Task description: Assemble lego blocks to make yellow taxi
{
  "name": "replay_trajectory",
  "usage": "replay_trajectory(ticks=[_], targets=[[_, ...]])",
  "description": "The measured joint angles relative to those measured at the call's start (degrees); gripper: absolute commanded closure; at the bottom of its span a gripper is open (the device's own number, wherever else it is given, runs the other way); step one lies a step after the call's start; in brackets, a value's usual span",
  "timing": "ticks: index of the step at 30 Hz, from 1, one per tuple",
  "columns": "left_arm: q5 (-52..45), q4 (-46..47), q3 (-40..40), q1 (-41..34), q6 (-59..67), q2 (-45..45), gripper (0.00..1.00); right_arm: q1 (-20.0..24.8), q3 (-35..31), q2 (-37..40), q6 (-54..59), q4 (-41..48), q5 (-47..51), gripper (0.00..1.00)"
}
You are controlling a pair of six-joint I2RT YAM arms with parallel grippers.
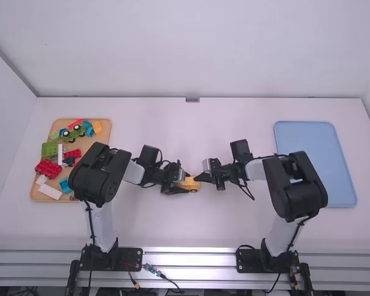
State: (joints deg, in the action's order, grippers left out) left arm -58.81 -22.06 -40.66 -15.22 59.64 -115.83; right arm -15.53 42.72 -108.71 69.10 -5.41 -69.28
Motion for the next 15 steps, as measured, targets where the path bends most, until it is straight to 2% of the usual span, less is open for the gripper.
replay_trajectory(ticks=[7, 15], targets=[[0.0, -0.1, 0.0, 0.0, 0.0, 0.0, 0.69, -2.1, 0.0, 0.0, -0.2, -0.4, 0.1, 1.0], [0.0, 0.0, 0.0, 0.0, 0.0, 0.0, 0.7, -1.7, 0.0, 0.0, -1.6, -0.4, 1.1, 1.0]])
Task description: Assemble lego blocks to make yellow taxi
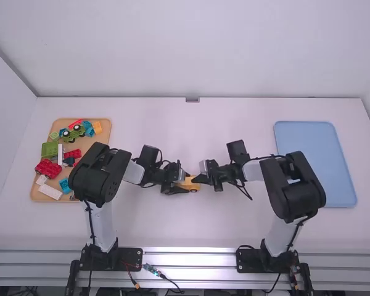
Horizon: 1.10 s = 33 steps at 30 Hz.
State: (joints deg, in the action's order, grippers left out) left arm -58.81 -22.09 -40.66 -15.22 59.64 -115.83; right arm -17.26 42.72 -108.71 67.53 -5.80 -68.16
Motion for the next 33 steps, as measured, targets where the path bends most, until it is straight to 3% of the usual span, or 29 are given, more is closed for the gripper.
replay_trajectory(ticks=[9, 25, 33], targets=[[0.0, 0.0, 0.0, 0.0, 0.0, 0.0, 0.72, -3.9, 0.0, 0.0, -2.7, -0.3, 4.9, 1.0], [0.0, 0.0, 0.0, 0.0, 0.0, 0.0, 0.73, -1.9, 0.0, 0.0, -7.1, -2.2, 8.3, 1.0], [-0.1, 0.1, 0.0, 0.0, 0.0, 0.0, 0.75, -4.3, 0.0, 0.0, -10.7, -4.6, 12.2, 1.0]])
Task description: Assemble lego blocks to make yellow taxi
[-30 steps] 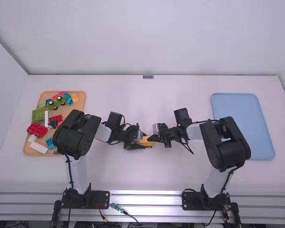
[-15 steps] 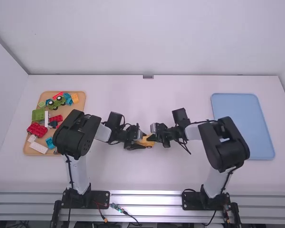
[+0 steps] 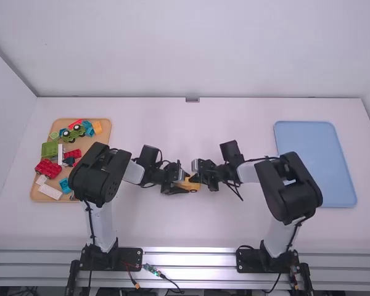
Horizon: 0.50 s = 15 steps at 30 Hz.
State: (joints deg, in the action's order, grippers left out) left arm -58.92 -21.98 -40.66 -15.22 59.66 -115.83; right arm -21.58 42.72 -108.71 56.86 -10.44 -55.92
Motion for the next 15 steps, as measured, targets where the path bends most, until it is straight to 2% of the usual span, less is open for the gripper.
replay_trajectory(ticks=[4, 8, 15], targets=[[0.0, 0.0, 0.0, 0.0, 0.0, 0.0, 0.76, -0.8, 0.1, -1.7, -2.6, -4.2, 0.0, 1.0], [0.0, 0.0, 0.0, 0.0, 0.0, 0.0, 0.76, 0.3, 0.6, -4.9, -4.8, -7.0, -4.1, 1.0], [0.0, 0.0, 0.0, 0.0, 0.0, 0.0, 0.77, 4.3, 0.9, -5.6, -3.5, -2.4, -8.2, 1.0]])
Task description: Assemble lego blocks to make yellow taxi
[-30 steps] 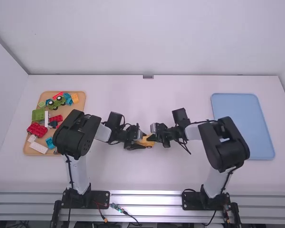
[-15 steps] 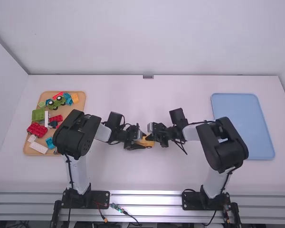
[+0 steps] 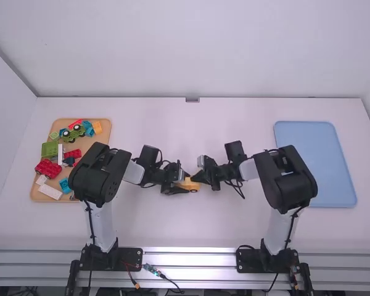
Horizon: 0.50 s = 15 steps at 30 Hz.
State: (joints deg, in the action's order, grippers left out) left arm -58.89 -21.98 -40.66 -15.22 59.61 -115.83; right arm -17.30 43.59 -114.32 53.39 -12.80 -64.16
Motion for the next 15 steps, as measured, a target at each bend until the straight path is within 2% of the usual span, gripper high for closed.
replay_trajectory(ticks=[5, 15], targets=[[0.0, -0.1, 0.0, 0.0, 0.0, 0.0, 0.77, 0.5, 0.0, 0.0, 2.3, 2.8, -0.9, 1.0], [0.0, 0.0, 0.0, 0.0, 0.0, 0.0, 0.79, -4.1, 0.1, 0.0, 0.9, 1.9, 0.7, 1.0]])
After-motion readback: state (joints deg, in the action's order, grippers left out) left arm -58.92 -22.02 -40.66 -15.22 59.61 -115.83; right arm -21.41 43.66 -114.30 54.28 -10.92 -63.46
